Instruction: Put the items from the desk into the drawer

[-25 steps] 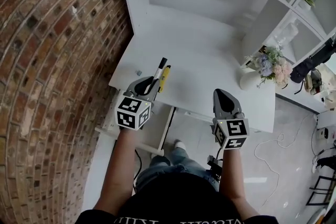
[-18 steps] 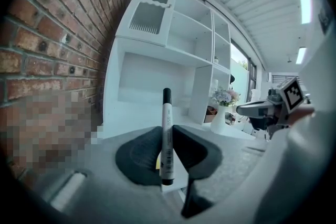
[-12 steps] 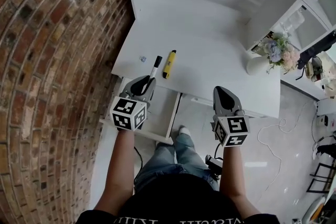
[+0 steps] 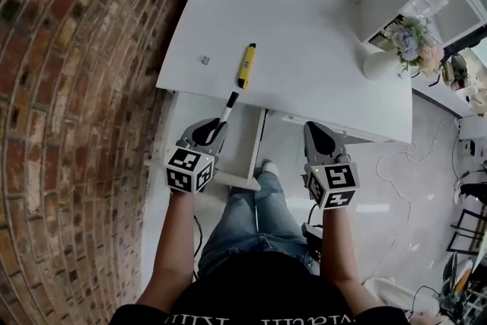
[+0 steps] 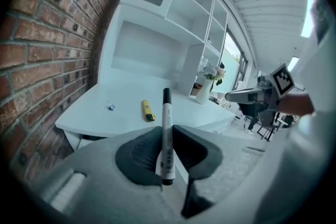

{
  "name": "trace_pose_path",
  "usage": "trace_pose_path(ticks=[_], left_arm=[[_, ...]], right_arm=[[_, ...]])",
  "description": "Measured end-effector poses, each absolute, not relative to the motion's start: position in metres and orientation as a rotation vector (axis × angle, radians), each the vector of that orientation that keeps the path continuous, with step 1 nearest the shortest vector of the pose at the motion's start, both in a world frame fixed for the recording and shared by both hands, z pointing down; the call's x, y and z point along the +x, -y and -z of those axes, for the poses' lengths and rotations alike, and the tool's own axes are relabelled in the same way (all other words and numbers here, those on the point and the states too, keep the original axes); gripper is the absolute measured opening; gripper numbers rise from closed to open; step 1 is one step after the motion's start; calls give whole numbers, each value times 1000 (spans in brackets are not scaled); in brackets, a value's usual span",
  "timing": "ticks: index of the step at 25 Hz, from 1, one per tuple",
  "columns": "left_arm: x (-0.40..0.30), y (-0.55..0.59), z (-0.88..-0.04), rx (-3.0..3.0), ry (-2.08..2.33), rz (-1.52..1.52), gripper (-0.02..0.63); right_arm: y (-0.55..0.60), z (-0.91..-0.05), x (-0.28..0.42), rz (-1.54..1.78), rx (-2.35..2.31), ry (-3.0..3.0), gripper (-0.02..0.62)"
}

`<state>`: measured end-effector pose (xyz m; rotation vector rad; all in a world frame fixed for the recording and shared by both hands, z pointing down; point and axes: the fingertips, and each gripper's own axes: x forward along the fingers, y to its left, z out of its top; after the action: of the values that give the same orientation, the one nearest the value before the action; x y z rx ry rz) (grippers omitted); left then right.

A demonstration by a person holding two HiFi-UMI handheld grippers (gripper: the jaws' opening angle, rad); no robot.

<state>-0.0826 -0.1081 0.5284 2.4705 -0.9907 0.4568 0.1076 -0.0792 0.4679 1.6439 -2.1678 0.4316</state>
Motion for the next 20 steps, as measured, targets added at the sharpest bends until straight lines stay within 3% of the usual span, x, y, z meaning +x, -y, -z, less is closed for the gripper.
trace_pose_path(ticks=[20], left_arm=[[-61,76,-685,1957,892,-898,66]], right_arm=[[70,-488,142,-507,1652,2108,6]])
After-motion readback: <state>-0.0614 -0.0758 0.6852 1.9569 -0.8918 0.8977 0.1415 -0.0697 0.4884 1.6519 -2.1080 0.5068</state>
